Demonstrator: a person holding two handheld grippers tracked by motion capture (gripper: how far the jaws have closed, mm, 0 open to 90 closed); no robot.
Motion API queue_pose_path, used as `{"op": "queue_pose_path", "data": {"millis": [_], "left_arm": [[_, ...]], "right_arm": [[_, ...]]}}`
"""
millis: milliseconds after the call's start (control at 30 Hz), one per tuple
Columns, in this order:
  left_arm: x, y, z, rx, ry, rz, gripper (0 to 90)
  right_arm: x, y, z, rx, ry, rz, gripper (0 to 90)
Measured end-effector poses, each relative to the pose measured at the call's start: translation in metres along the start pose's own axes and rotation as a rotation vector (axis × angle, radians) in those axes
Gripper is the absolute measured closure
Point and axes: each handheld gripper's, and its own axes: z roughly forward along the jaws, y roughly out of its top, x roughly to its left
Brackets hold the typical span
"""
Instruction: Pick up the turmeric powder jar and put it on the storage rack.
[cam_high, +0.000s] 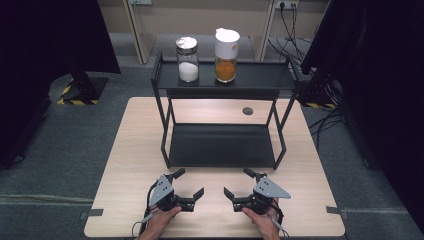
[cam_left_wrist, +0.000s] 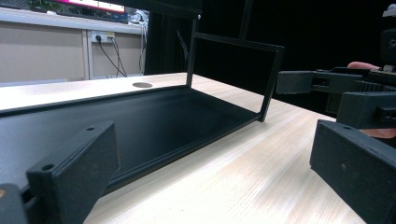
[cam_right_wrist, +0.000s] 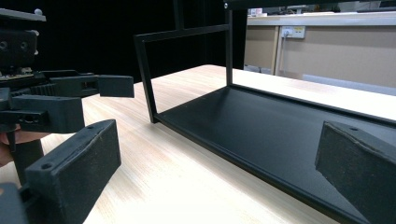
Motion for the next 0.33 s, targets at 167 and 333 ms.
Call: {"op": "queue_pose_path", "data": {"millis": [167,333], "left_arm": [[-0.0002,-0.0003,0.0001,0.001,0.0,0.0,0.7],[-0.0002,-0.0003,0.0,0.0,0.002,-0.001,0.7]], "right_arm": [[-0.0005,-0.0004,-0.0004,-0.001,0.0,0.002,0.4],[-0.0012,-0.001,-0.0003,0.0,0.0,0.005,0.5]]}}
